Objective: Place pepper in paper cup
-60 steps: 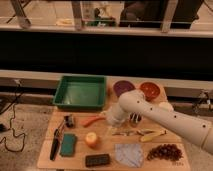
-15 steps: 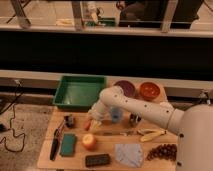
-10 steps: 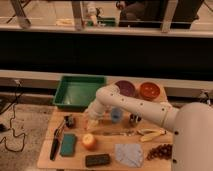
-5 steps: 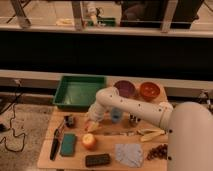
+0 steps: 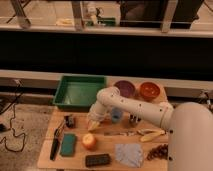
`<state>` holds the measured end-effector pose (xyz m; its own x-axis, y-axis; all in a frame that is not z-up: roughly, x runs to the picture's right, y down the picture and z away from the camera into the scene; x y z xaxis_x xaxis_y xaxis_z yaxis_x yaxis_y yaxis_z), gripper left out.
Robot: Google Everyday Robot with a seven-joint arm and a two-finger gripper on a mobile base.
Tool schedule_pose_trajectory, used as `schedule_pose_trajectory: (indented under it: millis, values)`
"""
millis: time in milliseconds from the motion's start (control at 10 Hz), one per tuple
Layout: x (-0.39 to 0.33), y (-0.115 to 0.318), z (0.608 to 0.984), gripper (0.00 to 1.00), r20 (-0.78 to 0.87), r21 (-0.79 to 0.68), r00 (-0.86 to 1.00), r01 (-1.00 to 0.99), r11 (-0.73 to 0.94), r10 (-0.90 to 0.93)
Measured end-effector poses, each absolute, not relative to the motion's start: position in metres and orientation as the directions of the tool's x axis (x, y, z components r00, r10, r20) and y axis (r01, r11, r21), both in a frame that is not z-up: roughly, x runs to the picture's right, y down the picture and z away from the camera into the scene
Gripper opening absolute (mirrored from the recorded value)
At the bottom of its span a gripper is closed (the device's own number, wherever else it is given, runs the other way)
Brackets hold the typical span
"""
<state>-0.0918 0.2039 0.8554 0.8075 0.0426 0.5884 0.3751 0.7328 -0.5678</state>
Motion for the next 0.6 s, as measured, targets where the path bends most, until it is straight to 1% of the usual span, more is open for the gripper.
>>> schedule_pose_trajectory:
  millis: [400, 600]
  values:
    - [-0.0912, 0.2018, 0.8561, 0.07, 0.588, -0.565, 0.808, 0.370, 0.738, 0.045]
    - [-0.0813, 0.2035, 0.8464, 0.07, 0.601, -0.565, 0.798, 0.381, 0.732, 0.048]
